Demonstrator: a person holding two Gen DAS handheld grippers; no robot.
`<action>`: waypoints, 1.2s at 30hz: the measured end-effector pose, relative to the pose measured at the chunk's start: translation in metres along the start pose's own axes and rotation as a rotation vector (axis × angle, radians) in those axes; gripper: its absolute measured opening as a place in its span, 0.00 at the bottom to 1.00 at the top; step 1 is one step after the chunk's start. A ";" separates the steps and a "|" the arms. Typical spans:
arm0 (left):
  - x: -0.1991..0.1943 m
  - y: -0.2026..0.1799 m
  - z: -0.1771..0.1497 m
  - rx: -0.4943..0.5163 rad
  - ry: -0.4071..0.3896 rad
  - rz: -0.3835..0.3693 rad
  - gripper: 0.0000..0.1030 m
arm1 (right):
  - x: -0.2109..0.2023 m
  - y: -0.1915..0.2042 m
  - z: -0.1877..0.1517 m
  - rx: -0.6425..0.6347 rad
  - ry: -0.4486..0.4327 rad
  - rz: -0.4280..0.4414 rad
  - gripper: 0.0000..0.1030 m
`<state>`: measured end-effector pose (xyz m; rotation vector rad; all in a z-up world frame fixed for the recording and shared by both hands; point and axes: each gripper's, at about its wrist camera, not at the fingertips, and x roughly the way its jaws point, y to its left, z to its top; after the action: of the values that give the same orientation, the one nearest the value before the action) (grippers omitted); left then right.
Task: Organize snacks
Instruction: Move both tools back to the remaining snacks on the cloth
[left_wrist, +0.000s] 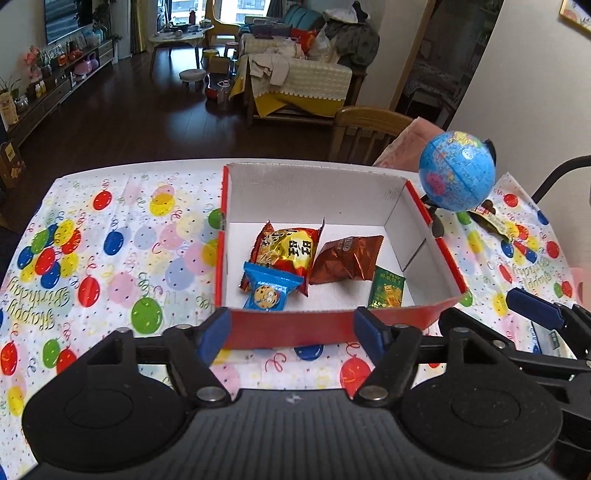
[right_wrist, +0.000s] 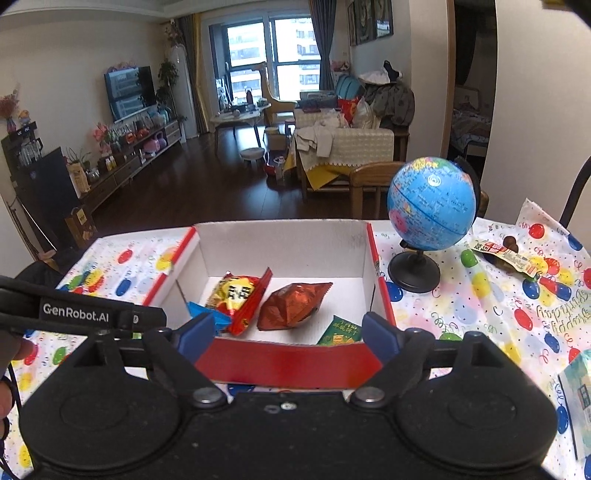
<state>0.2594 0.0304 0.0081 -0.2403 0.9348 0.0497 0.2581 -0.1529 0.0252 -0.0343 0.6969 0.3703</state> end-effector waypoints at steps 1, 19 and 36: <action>-0.005 0.002 -0.003 -0.002 -0.006 -0.004 0.75 | -0.005 0.002 -0.001 0.001 -0.006 0.001 0.86; -0.064 0.007 -0.065 0.054 -0.054 -0.113 0.99 | -0.072 0.030 -0.055 0.040 -0.027 -0.004 0.87; -0.029 -0.019 -0.114 0.144 0.080 -0.114 0.99 | -0.074 0.007 -0.152 0.152 0.118 -0.093 0.87</action>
<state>0.1544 -0.0119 -0.0303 -0.1625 0.9978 -0.1329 0.1090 -0.1936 -0.0442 0.0555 0.8357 0.2271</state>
